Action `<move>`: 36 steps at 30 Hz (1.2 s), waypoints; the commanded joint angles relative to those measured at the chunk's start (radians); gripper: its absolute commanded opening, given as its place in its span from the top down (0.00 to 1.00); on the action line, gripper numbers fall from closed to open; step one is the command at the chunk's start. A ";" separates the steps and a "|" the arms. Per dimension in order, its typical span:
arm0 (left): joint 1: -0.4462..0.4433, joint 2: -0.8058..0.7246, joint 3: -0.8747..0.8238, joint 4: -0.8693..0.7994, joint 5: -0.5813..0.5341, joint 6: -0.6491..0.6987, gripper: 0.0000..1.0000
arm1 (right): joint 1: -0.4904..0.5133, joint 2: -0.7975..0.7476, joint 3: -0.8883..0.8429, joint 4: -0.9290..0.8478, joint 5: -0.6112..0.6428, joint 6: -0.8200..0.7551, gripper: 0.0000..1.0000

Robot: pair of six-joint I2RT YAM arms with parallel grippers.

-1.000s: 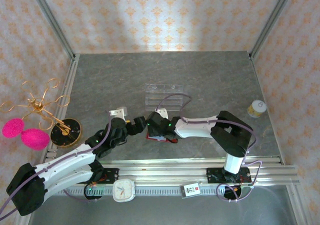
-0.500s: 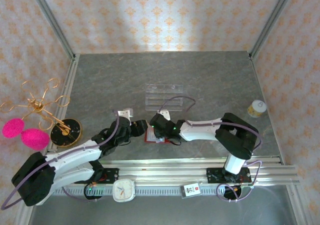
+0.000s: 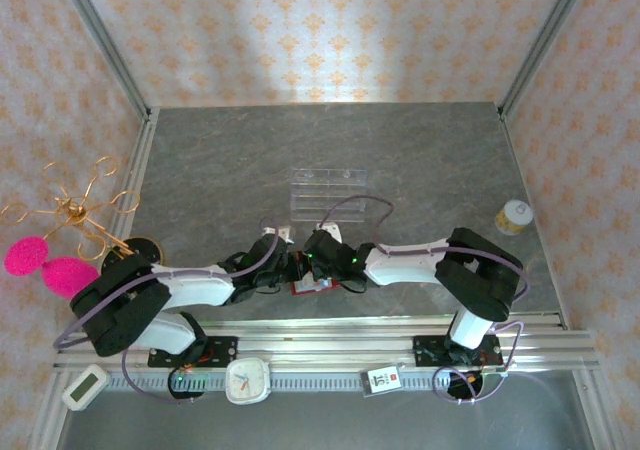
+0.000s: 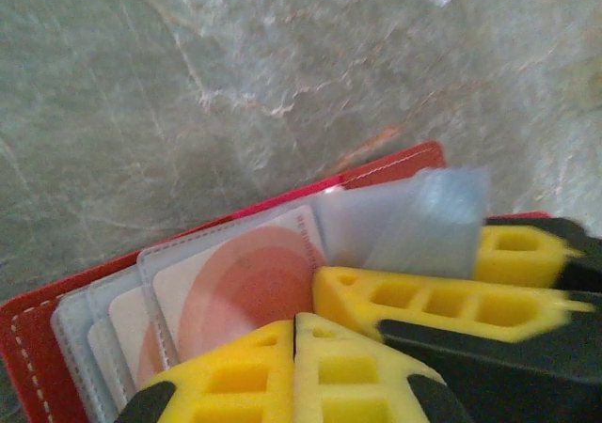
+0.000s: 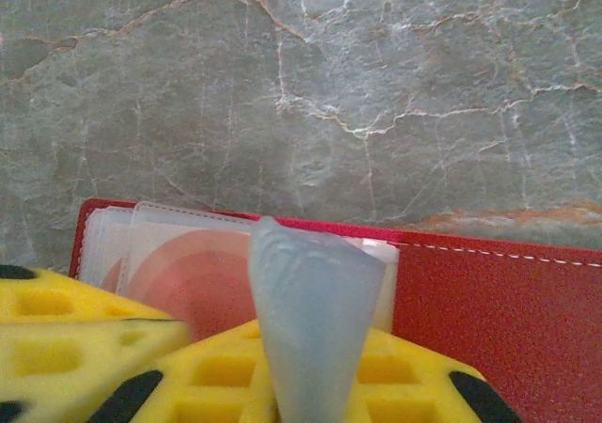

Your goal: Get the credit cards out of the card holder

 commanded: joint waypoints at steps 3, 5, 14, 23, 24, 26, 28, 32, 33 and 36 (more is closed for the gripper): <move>-0.005 0.045 0.014 -0.121 -0.060 0.026 1.00 | 0.008 -0.037 -0.029 -0.054 0.056 0.031 0.78; -0.005 0.044 0.008 -0.151 -0.068 0.034 1.00 | 0.007 -0.053 -0.043 -0.088 0.098 0.054 0.74; -0.005 0.033 0.006 -0.173 -0.089 0.066 1.00 | -0.030 -0.197 -0.190 -0.226 0.212 0.167 0.61; -0.016 -0.177 0.048 -0.243 -0.113 0.078 0.88 | -0.062 -0.527 -0.174 -0.193 0.058 0.059 0.66; -0.016 -0.201 0.044 -0.254 -0.122 0.081 0.86 | -0.066 -0.534 -0.166 -0.146 -0.021 0.041 0.68; -0.015 -0.218 0.033 -0.260 -0.132 0.083 0.85 | -0.084 -0.495 -0.148 -0.081 -0.151 0.044 0.75; -0.015 -0.204 0.022 -0.246 -0.126 0.083 0.86 | -0.097 -0.418 -0.135 -0.012 -0.275 0.054 0.78; -0.016 -0.153 0.003 -0.204 -0.115 0.074 0.88 | -0.104 -0.269 -0.113 0.072 -0.391 0.089 0.79; -0.017 -0.143 0.001 -0.213 -0.126 0.073 0.90 | -0.110 -0.245 -0.112 0.081 -0.401 0.095 0.79; -0.015 -0.133 -0.008 -0.229 -0.150 0.078 0.95 | -0.132 -0.199 -0.120 0.099 -0.425 0.115 0.80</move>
